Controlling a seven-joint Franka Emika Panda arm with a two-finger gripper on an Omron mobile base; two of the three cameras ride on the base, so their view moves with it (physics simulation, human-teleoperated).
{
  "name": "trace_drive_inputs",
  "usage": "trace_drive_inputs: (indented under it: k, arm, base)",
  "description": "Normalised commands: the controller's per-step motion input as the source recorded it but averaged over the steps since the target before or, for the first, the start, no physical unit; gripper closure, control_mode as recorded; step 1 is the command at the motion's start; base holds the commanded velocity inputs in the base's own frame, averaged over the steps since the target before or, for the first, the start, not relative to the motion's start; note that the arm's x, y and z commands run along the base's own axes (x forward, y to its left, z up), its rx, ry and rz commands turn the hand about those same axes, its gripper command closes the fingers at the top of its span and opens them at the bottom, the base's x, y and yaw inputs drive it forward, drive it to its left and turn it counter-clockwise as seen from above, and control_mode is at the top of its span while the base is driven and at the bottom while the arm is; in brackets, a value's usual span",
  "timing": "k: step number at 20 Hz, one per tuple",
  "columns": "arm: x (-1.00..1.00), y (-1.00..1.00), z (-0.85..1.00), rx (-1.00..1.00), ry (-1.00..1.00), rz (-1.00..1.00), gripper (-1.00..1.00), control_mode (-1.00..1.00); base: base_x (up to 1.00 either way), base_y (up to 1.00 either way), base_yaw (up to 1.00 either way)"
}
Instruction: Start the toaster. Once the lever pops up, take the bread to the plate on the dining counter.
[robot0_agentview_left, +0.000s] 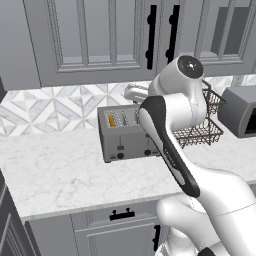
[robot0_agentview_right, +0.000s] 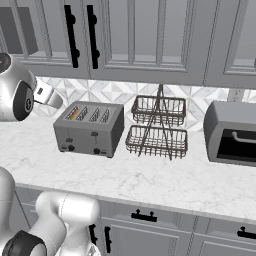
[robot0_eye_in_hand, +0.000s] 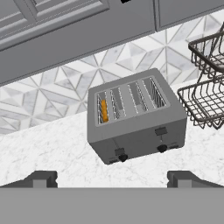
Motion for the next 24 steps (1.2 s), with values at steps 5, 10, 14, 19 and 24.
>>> trace_drive_inputs:
  k: [5, 10, 14, 19, 24]
  arm:
    - [0.0, 0.0, 0.0, 0.0, 0.0, 0.0, -1.0, -1.0]
    - [0.0, 0.0, 0.0, 0.0, 0.0, 0.0, -1.0, -1.0]
    - [0.0, 0.0, 0.0, 0.0, 0.0, 0.0, -1.0, -1.0]
    - [0.0, 0.0, 0.0, 0.0, 0.0, 0.0, -1.0, -1.0]
    - [0.0, 0.0, 0.0, 0.0, 0.0, 0.0, -1.0, -1.0]
  base:
    - [0.0, 0.0, 0.0]
    - [0.0, 0.0, 0.0]
    - [0.0, 0.0, 0.0]
    - [0.0, 0.0, 0.0]
    - [0.0, 0.0, 0.0]
